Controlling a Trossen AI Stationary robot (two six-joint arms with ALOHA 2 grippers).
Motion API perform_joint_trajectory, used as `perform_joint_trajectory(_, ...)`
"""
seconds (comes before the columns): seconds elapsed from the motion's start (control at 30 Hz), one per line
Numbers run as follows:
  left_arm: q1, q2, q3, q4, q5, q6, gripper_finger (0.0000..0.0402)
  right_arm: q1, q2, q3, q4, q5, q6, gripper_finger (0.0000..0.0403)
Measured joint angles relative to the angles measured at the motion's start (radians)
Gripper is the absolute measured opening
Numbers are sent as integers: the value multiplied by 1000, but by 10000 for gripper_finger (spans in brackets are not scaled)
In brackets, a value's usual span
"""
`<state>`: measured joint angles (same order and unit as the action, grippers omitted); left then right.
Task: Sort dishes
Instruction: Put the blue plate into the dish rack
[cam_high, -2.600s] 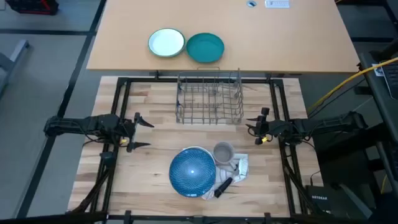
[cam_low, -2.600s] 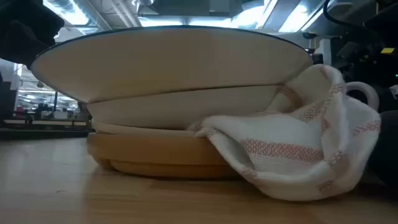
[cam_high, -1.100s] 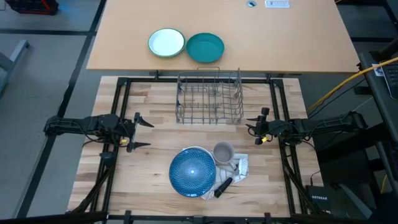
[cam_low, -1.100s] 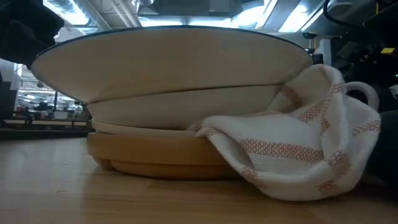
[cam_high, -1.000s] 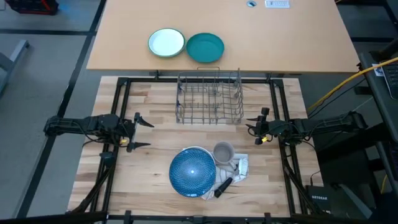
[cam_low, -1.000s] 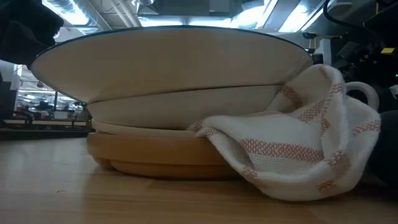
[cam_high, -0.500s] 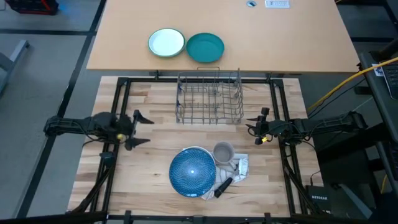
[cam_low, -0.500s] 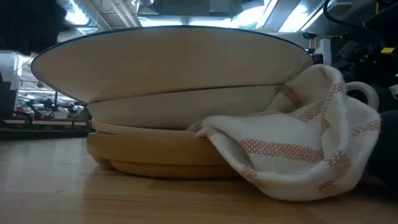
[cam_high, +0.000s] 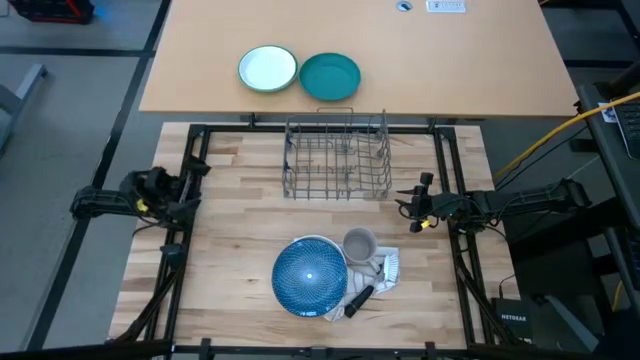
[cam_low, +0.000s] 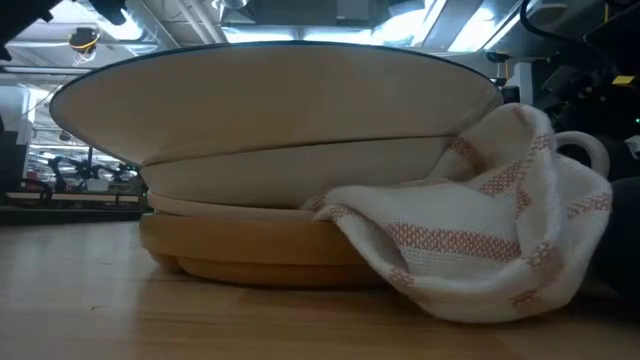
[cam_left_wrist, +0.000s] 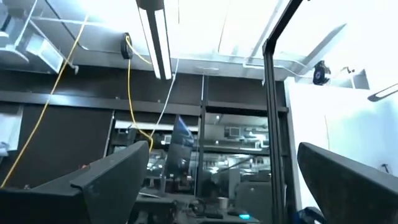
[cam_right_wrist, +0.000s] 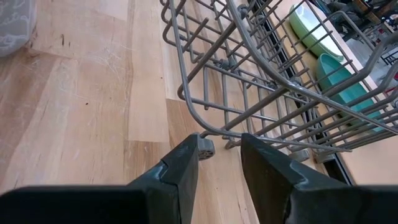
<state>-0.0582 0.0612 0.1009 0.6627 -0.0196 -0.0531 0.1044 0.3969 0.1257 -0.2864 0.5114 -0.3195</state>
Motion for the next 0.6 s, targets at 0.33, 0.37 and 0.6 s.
perform_joint_trajectory(0.33,-1,13,1,-189,-180,-294,398,0,0,0,0,-7,3,127)
perform_joint_trajectory(0.37,0,26,1,-211,-199,-336,398,0,0,0,1,-7,3,127)
perform_joint_trajectory(0.6,-14,203,1,-293,-196,-666,398,0,0,0,6,-7,5,127)
